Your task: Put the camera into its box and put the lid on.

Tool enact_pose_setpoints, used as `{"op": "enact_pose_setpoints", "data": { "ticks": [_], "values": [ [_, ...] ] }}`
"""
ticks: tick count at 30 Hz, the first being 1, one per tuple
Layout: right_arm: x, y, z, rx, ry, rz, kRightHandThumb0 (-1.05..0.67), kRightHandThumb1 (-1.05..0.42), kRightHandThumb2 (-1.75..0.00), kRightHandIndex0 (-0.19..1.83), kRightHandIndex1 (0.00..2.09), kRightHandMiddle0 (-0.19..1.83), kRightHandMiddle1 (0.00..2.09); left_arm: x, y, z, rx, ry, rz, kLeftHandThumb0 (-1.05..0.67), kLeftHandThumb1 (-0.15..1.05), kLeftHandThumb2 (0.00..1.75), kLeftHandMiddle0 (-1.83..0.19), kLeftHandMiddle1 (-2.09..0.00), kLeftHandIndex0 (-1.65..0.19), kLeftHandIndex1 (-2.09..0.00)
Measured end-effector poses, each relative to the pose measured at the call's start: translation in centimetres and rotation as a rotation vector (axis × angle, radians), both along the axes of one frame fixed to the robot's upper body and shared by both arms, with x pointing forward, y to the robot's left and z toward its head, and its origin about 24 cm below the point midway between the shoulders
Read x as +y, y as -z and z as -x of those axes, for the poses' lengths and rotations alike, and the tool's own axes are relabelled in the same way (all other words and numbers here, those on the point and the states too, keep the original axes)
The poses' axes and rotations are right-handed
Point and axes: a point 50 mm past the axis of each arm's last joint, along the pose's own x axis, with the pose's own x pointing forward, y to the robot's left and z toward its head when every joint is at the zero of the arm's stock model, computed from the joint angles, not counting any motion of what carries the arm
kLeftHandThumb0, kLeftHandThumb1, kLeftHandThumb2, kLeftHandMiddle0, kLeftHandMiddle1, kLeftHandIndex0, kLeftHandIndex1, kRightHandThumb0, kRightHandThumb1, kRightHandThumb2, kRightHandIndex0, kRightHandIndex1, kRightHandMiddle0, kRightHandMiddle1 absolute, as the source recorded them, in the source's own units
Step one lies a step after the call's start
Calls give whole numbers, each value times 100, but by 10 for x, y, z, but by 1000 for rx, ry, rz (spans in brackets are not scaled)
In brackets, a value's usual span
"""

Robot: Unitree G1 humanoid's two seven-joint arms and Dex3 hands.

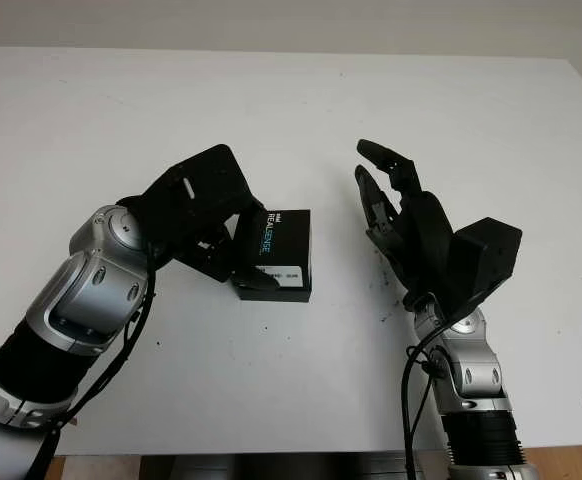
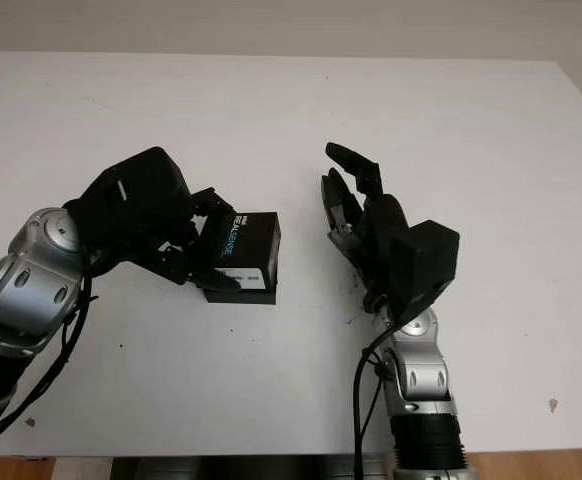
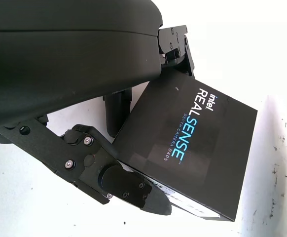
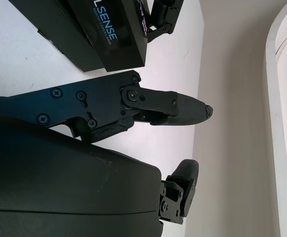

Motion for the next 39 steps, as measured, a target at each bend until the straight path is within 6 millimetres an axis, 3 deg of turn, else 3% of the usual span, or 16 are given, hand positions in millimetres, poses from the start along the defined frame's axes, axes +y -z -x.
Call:
{"op": "enact_pose_setpoints", "data": {
  "ticks": [14,15,18,19,21,22,23,24,26,27,31,32,35,39],
  "values": [
    [3,3,0,6,-2,-14,-63,-105,-48,15,5,-19,89,-2,-2,9,-16,24,-47,-37,105,34,-15,-202,-10,-192],
    [3,3,0,7,-3,-15,-63,-105,-48,15,5,-19,89,-2,-2,10,-15,26,-59,-38,105,34,-10,-194,-6,-186],
    [3,3,0,7,-5,-16,-61,-105,-49,15,5,-19,89,-4,-3,15,7,43,-96,-41,105,34,-7,-204,6,-200],
    [3,3,0,7,-5,-16,-61,-105,-49,15,5,-19,89,-4,-4,16,14,39,-100,-42,105,34,-3,-206,12,-197],
    [3,3,0,7,-5,-16,-62,-105,-49,15,5,-19,88,-4,-6,17,29,28,-111,-45,105,34,1,-209,18,-136],
    [3,3,0,7,-5,-15,-62,-105,-48,15,5,-18,88,-4,-8,18,42,21,-108,-44,105,34,10,-205,18,-104],
    [3,3,0,8,-4,-15,-63,-105,-48,15,5,-17,86,-4,-9,19,59,16,-103,-45,105,34,15,-182,19,-69],
    [3,3,0,8,-2,-15,-63,-105,-47,15,5,-16,85,-4,-9,21,79,11,-96,-44,105,34,17,-171,19,-53],
    [3,3,0,9,4,-16,-63,-105,-47,15,5,-12,85,-2,-8,22,117,-8,-86,-46,105,34,19,-79,19,-31],
    [3,4,0,10,6,-17,-63,-105,-46,15,5,-12,88,-2,-8,22,126,-11,-80,-46,105,33,19,-69,19,-28],
    [5,4,0,13,6,-24,-64,-105,-46,16,5,-15,97,-3,-9,23,140,-7,-66,-47,105,33,19,-39,19,-16],
    [5,5,0,14,5,-24,-63,-105,-47,15,5,-16,97,-4,-9,23,142,-3,-64,-47,105,33,19,-51,19,-17],
    [5,5,0,15,5,-24,-62,-105,-47,14,5,-16,92,-4,-10,23,141,4,-57,-47,105,33,19,-58,19,-16],
    [5,5,0,19,6,-24,-62,-105,-47,15,5,-15,88,-4,-10,23,138,19,-60,-48,105,32,19,-39,19,-13]
  ]
}}
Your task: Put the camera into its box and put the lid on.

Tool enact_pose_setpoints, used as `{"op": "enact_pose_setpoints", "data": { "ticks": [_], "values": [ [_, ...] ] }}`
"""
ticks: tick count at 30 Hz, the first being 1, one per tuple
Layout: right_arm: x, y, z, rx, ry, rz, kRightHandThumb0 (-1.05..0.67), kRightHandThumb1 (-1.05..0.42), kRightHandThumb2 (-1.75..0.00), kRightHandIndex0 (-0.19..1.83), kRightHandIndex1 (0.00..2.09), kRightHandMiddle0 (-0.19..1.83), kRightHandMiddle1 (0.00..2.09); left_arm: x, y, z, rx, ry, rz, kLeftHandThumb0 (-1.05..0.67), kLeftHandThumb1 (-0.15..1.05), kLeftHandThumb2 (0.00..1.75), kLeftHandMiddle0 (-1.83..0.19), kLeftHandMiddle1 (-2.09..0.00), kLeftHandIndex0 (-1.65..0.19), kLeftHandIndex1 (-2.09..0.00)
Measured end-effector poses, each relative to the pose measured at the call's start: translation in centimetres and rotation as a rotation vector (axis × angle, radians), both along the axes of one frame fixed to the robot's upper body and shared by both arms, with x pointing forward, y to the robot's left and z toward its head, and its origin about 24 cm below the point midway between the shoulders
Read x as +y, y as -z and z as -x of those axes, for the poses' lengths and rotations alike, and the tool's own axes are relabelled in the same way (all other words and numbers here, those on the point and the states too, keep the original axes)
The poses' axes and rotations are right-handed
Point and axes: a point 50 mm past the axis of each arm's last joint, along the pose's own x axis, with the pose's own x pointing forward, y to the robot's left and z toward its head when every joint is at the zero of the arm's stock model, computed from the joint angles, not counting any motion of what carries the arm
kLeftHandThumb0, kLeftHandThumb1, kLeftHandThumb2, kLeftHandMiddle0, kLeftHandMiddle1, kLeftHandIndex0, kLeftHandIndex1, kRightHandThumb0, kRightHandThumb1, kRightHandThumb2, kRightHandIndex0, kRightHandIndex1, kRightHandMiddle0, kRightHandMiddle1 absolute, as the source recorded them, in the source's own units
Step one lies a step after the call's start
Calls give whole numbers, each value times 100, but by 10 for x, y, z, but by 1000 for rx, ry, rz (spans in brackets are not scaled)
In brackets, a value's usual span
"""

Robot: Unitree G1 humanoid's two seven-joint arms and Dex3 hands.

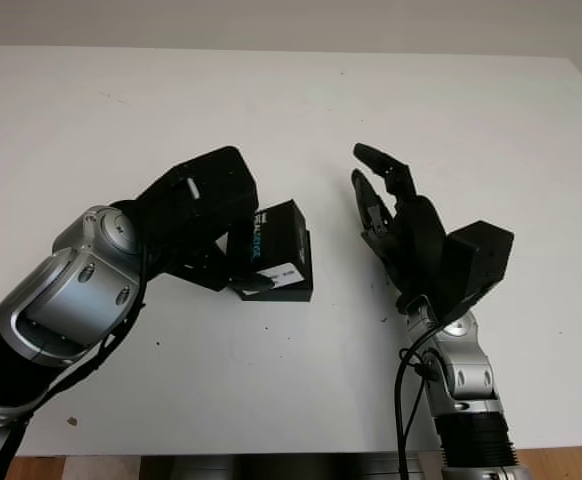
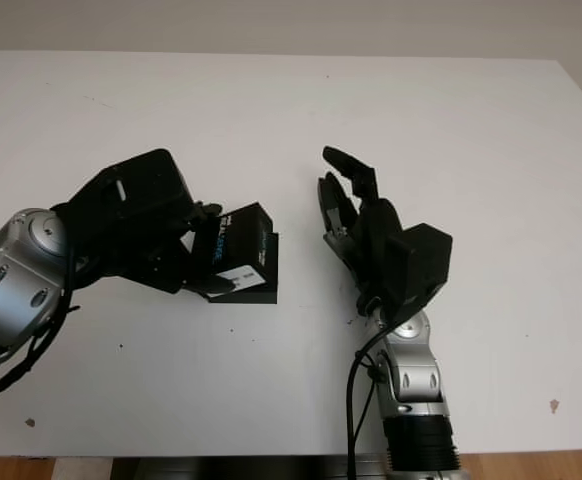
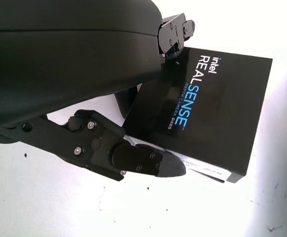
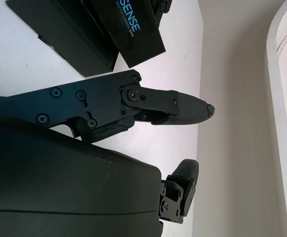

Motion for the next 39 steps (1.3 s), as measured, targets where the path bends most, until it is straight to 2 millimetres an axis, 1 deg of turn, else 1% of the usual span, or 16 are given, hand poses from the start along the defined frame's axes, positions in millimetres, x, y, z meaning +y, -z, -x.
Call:
{"op": "enact_pose_setpoints", "data": {
  "ticks": [5,8,11,14,17,20,22,23,27,34,36,39],
  "values": [
    [0,0,0,3,6,7,-61,-105,-48,14,5,-12,82,0,0,0,1,10,1,-47,105,32,19,-32,18,-16],
    [0,0,0,4,4,7,-61,-105,-48,14,5,-12,81,0,0,0,3,14,2,-47,105,33,19,-19,19,-16],
    [0,1,0,9,6,7,-61,-105,-47,15,5,-10,80,-1,0,0,1,24,3,-48,105,33,19,-15,19,-16],
    [1,1,0,12,6,8,-60,-105,-47,15,5,-9,80,-1,-1,0,-9,40,-5,-49,105,33,19,-16,19,-19],
    [1,1,0,12,3,4,-62,-105,-47,15,5,-13,92,-3,-2,0,-31,71,-17,-50,105,34,19,-13,19,-19],
    [2,2,0,14,1,6,-62,-105,-47,16,6,-16,92,-2,-3,0,-42,89,-26,-50,105,33,15,-16,19,-17],
    [2,2,0,14,1,9,-62,-105,-47,16,6,-15,89,-2,-3,1,-46,99,-36,-51,105,32,15,-22,19,-16],
    [2,2,0,13,1,10,-62,-105,-46,16,6,-13,88,-3,-3,1,-50,103,-43,-51,105,31,18,-30,19,-17],
    [4,5,-1,19,1,8,-63,-105,-46,17,6,-12,88,-2,-5,2,-59,115,-53,-53,105,29,19,-39,19,-17],
    [7,7,-1,21,-8,10,-66,-105,-45,17,6,-15,84,-2,-7,5,-63,135,-71,-53,105,29,19,-39,19,-14],
    [7,7,-1,22,-9,9,-67,-105,-44,16,6,-15,82,-3,-8,6,-66,144,-76,-55,105,31,19,-31,19,-14],
    [7,6,-1,19,-13,7,-66,-105,-44,15,5,-14,81,-2,-10,7,-66,161,-89,-56,105,31,17,-24,18,-13]
  ]
}}
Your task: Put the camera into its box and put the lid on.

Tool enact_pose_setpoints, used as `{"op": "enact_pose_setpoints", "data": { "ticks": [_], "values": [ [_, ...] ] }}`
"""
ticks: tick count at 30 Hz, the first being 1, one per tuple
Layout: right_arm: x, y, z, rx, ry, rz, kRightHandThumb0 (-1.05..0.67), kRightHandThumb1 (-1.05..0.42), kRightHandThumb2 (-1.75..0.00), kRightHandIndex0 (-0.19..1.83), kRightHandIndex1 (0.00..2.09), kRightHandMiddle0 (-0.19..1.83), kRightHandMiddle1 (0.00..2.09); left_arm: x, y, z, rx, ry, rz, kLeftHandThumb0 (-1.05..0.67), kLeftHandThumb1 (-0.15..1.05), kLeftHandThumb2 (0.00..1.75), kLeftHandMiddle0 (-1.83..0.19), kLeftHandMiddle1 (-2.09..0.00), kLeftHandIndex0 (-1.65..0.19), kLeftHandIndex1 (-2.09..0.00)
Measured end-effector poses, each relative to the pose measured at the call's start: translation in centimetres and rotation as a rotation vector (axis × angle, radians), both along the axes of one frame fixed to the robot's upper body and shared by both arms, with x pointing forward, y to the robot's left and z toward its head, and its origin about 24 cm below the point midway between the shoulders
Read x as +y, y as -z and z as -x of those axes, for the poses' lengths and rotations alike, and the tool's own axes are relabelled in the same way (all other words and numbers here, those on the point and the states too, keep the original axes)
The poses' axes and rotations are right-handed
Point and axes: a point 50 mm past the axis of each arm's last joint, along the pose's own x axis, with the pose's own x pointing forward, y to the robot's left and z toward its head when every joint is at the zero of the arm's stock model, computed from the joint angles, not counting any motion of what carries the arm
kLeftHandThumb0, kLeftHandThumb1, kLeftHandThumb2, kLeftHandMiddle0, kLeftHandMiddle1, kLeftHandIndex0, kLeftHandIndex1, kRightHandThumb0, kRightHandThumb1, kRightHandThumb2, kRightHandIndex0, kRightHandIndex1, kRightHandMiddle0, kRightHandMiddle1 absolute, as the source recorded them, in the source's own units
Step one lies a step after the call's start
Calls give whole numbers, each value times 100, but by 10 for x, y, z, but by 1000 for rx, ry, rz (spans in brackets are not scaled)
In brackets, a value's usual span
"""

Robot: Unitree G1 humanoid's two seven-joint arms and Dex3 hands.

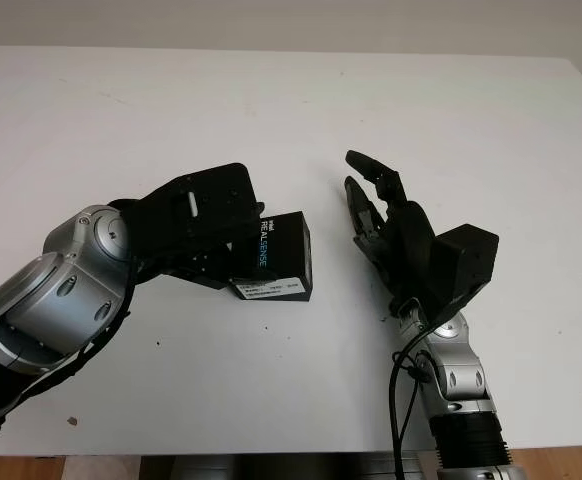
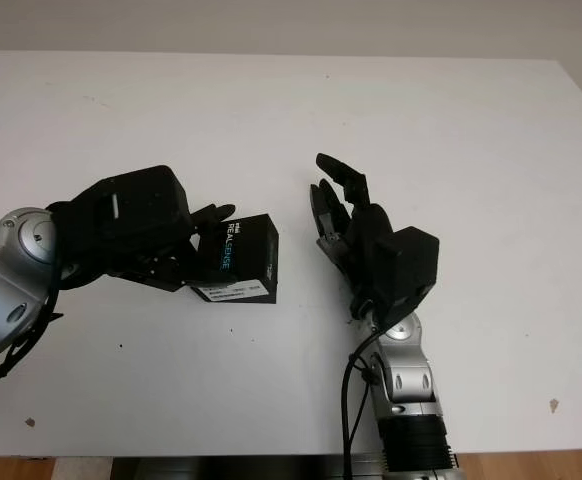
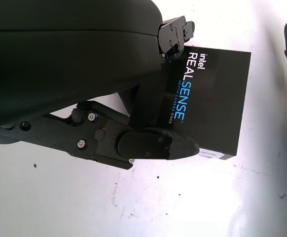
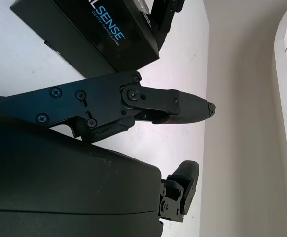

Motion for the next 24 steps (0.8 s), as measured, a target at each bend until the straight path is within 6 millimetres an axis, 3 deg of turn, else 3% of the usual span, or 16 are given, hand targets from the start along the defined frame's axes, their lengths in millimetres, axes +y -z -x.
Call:
{"op": "enact_pose_setpoints", "data": {
  "ticks": [9,24],
  "values": [
    [3,1,-1,-4,-14,1,-68,-105,-44,16,6,-11,78,0,-2,1,-3,12,-14,-56,105,31,19,-7,19,-5],
    [7,0,0,-11,-25,1,-69,-105,-43,17,6,-10,78,3,-2,-4,-22,30,-27,-57,105,35,19,0,19,0]
  ]
}}
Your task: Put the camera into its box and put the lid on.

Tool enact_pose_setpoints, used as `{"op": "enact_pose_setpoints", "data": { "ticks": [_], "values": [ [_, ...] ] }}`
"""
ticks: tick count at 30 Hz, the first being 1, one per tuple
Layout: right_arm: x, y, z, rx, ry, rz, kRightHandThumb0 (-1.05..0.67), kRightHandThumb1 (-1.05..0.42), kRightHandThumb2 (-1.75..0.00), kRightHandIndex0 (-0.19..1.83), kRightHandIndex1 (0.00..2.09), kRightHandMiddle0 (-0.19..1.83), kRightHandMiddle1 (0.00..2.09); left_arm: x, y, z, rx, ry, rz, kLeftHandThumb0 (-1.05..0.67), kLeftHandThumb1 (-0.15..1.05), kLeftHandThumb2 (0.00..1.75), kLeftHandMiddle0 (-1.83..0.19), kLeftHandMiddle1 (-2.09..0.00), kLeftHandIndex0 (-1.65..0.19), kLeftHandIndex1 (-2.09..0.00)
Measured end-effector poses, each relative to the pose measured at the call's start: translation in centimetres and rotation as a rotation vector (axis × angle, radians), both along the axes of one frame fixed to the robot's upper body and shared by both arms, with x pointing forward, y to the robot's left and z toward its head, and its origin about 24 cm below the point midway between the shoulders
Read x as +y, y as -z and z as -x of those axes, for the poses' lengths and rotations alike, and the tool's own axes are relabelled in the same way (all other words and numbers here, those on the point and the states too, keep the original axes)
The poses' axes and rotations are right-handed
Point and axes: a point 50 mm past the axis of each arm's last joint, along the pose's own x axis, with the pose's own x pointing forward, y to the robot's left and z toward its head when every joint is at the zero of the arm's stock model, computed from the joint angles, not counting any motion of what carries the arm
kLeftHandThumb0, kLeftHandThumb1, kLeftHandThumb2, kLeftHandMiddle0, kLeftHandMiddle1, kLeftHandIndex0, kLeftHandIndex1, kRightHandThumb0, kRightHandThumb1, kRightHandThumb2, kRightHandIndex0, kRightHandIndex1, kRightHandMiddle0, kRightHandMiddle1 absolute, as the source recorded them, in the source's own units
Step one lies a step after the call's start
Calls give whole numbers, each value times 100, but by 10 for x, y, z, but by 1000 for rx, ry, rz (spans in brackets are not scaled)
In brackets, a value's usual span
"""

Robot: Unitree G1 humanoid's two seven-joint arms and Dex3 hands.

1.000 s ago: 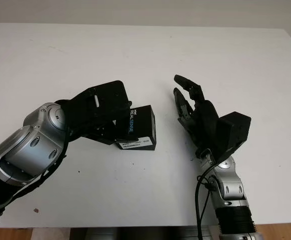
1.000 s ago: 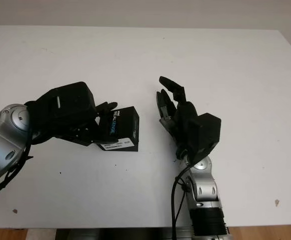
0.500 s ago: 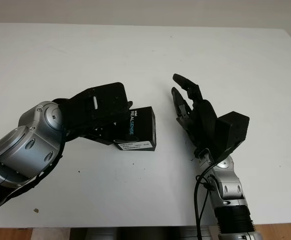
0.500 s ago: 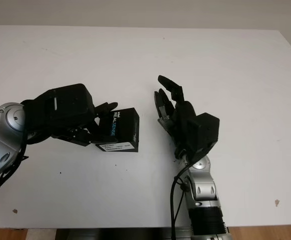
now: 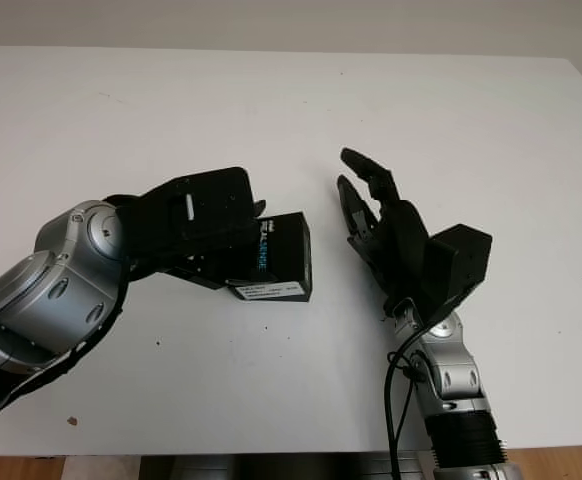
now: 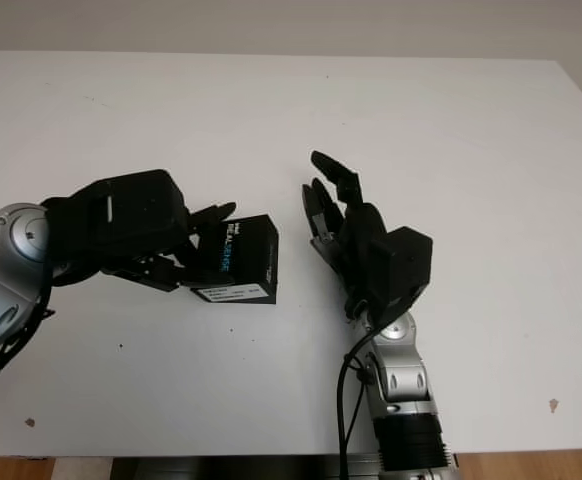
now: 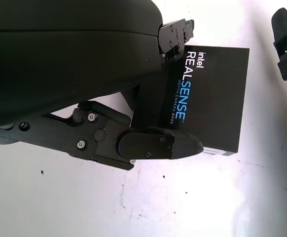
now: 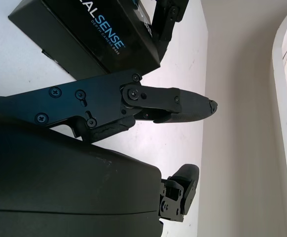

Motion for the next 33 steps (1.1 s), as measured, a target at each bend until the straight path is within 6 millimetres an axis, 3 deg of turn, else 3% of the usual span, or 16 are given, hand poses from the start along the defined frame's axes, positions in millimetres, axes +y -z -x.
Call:
{"op": "enact_pose_setpoints", "data": {
  "ticks": [27,33],
  "values": [
    [2,-1,0,-13,-32,-20,-69,-105,-43,16,6,-14,88,12,-5,-10,70,-101,-28,-55,105,38,19,0,19,0],
    [2,-1,1,-14,-28,-16,-70,-105,-43,16,6,-15,87,22,-10,-10,22,-88,-112,-60,105,40,19,0,19,0]
  ]
}}
